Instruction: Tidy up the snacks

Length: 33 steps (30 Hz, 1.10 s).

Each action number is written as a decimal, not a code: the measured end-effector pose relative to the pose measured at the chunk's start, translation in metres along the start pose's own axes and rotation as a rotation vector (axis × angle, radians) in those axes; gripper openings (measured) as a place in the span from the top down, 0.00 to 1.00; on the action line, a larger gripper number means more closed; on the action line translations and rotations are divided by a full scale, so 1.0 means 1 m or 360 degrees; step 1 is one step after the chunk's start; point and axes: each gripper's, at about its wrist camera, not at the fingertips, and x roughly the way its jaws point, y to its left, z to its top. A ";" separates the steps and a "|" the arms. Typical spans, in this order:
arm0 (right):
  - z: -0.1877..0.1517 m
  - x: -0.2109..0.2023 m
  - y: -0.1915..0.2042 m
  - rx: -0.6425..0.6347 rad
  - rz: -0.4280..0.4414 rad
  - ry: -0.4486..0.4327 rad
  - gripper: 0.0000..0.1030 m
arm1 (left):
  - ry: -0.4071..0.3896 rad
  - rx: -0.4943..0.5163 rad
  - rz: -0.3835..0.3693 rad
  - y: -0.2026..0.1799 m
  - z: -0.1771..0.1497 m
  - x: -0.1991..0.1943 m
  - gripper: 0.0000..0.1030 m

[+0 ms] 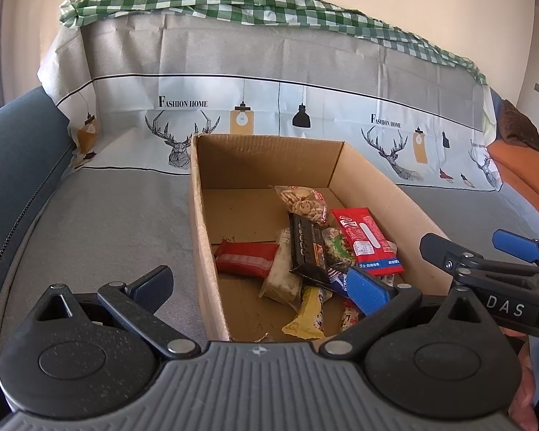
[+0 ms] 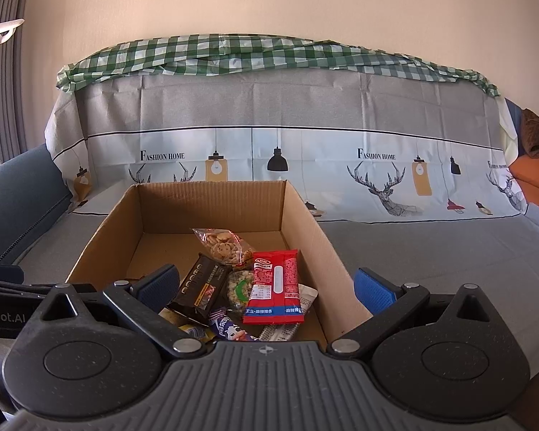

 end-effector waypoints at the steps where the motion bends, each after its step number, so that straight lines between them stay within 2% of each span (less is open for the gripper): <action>1: 0.000 0.000 0.000 0.0000 0.0001 0.0001 0.01 | 0.0000 0.0000 0.0000 0.000 0.000 0.000 0.00; 33: 0.000 0.001 0.001 -0.0012 -0.0004 0.0005 0.01 | 0.0030 -0.0022 -0.0006 0.005 -0.001 0.004 0.00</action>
